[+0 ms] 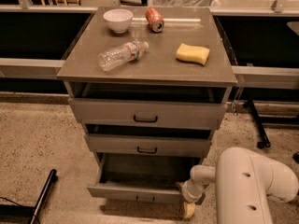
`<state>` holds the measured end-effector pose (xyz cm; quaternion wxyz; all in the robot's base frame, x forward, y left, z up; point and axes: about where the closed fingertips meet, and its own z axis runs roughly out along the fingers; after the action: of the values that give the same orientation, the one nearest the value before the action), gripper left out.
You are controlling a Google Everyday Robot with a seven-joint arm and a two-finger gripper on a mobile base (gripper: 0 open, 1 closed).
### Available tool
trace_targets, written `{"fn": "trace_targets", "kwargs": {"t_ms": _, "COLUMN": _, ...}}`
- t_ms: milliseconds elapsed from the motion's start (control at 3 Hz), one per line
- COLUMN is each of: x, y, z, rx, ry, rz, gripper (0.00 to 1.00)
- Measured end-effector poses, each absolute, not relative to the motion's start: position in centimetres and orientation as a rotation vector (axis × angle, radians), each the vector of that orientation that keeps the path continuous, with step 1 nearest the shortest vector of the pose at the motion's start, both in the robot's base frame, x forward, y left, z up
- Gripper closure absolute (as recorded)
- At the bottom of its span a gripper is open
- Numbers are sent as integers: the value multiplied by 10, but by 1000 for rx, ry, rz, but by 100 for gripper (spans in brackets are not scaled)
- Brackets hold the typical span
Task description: Open bottom drawer
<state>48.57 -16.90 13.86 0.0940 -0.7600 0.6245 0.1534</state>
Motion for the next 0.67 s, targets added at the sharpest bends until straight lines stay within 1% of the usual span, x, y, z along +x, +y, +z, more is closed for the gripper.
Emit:
{"fn": "trace_targets", "kwargs": {"t_ms": 333, "x": 468, "y": -162, "z": 141, "rx": -2266, "ry": 1809, "rz": 490, "gripper": 41}}
{"fn": "trace_targets", "kwargs": {"t_ms": 667, "x": 465, "y": -160, "z": 141, "rx": -2269, "ry": 1800, "rz": 498, "gripper": 40}}
